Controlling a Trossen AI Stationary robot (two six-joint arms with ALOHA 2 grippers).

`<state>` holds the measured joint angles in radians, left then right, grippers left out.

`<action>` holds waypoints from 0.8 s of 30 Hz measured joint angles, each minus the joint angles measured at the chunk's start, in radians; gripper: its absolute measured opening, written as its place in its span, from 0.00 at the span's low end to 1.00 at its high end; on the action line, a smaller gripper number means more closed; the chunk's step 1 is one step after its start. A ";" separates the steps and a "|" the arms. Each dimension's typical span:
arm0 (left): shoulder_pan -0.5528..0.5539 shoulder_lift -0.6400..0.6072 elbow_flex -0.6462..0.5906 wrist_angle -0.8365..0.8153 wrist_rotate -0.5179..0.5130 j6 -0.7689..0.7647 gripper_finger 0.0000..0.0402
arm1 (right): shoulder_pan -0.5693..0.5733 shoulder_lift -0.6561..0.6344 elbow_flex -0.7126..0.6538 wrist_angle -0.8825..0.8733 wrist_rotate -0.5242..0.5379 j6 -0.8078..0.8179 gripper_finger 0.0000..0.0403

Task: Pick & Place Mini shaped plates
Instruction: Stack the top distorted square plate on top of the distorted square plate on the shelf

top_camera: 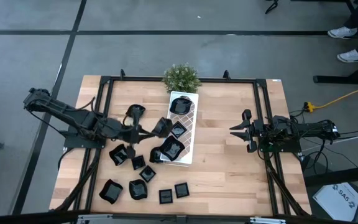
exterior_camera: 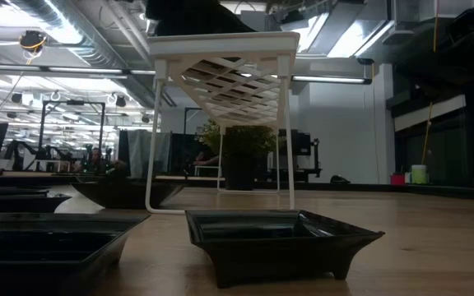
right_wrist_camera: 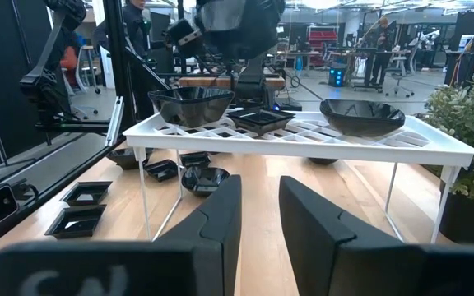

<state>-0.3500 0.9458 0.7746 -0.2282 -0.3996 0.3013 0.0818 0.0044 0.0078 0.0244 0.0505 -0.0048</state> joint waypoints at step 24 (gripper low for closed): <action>-0.118 0.083 0.000 0.101 -0.002 0.062 0.00 | 0.000 0.000 0.000 0.000 0.000 0.000 0.21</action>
<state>-0.4676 1.0286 0.7746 -0.1272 -0.4014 0.3637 0.0815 0.0044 0.0078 0.0242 0.0505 -0.0044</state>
